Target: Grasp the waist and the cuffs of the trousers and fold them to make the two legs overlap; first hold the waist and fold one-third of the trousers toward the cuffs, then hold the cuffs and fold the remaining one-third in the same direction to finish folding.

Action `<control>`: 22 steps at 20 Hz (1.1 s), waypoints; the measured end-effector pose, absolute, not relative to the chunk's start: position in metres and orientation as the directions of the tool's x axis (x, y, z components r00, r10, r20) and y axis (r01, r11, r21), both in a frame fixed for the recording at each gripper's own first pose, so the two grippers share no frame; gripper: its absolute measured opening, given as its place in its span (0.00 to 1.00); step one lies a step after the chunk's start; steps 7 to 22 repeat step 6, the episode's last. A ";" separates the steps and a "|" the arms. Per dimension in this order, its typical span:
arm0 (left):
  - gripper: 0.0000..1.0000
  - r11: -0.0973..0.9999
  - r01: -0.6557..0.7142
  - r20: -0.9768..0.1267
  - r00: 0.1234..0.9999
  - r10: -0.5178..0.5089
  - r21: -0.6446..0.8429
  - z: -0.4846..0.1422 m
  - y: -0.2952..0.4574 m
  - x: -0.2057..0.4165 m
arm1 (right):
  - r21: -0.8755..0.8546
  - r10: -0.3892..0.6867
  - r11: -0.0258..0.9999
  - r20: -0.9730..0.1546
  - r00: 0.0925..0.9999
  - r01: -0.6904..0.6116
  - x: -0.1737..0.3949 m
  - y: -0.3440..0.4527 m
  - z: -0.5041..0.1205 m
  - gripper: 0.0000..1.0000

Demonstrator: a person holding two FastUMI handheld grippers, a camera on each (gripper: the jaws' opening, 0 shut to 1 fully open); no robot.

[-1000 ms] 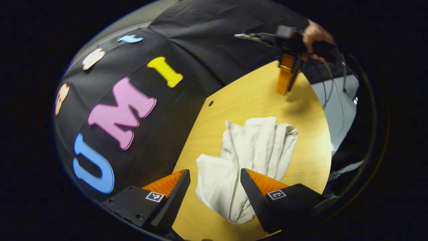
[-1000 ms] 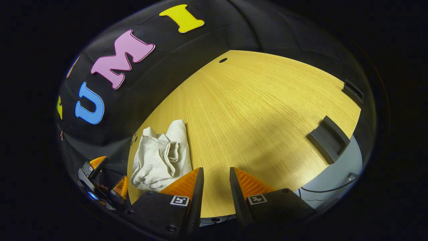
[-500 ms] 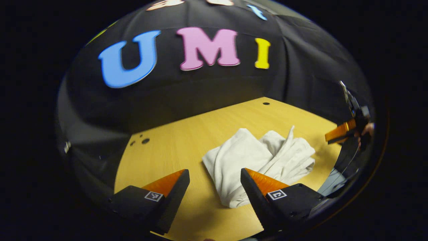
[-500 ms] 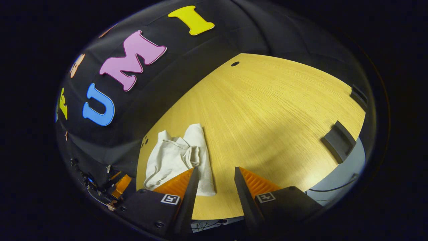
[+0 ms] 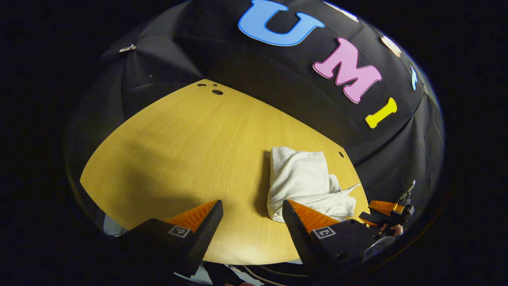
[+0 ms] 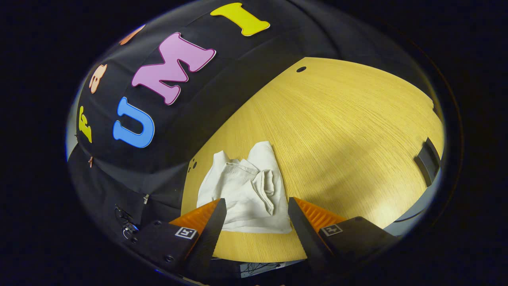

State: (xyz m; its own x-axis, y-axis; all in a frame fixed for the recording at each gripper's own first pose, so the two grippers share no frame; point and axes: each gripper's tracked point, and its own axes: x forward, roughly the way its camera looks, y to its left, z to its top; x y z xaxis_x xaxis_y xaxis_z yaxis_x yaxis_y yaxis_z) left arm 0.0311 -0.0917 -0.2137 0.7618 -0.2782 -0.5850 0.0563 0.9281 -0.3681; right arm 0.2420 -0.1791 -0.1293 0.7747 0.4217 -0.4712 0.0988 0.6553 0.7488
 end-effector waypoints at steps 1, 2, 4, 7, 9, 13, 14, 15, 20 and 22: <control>0.96 0.923 0.034 -0.587 0.763 -0.271 -0.382 -0.212 -0.087 0.026 | 0.752 0.428 0.652 -0.473 0.770 0.100 0.244 -0.179 -0.130 0.96; 0.96 0.917 0.014 -0.585 0.766 -0.265 -0.398 -0.212 -0.083 0.022 | 0.753 0.432 0.650 -0.480 0.763 0.105 0.245 -0.180 -0.132 0.96; 0.96 0.908 -0.021 -0.582 0.774 -0.250 -0.418 -0.211 -0.074 0.013 | 0.747 0.438 0.655 -0.496 0.750 0.112 0.250 -0.183 -0.136 0.96; 0.95 0.907 -0.049 -0.584 0.780 -0.227 -0.418 -0.211 -0.063 0.005 | 0.734 0.437 0.670 -0.513 0.739 0.112 0.256 -0.184 -0.139 0.97; 0.95 0.907 -0.049 -0.584 0.780 -0.227 -0.418 -0.211 -0.063 0.005 | 0.734 0.437 0.670 -0.513 0.739 0.112 0.256 -0.184 -0.139 0.97; 0.95 0.907 -0.049 -0.584 0.780 -0.227 -0.418 -0.211 -0.063 0.005 | 0.734 0.437 0.670 -0.513 0.739 0.112 0.256 -0.184 -0.139 0.97; 0.95 0.907 -0.049 -0.584 0.780 -0.227 -0.418 -0.211 -0.063 0.005 | 0.734 0.437 0.670 -0.513 0.739 0.112 0.256 -0.184 -0.139 0.97; 0.95 0.907 -0.049 -0.584 0.780 -0.227 -0.418 -0.211 -0.063 0.005 | 0.734 0.437 0.670 -0.513 0.739 0.112 0.256 -0.184 -0.139 0.97; 0.95 0.907 -0.049 -0.584 0.780 -0.227 -0.418 -0.211 -0.063 0.005 | 0.734 0.437 0.670 -0.513 0.739 0.112 0.256 -0.184 -0.139 0.97; 0.95 0.907 -0.049 -0.584 0.780 -0.227 -0.418 -0.211 -0.063 0.005 | 0.734 0.437 0.670 -0.513 0.739 0.112 0.256 -0.184 -0.139 0.97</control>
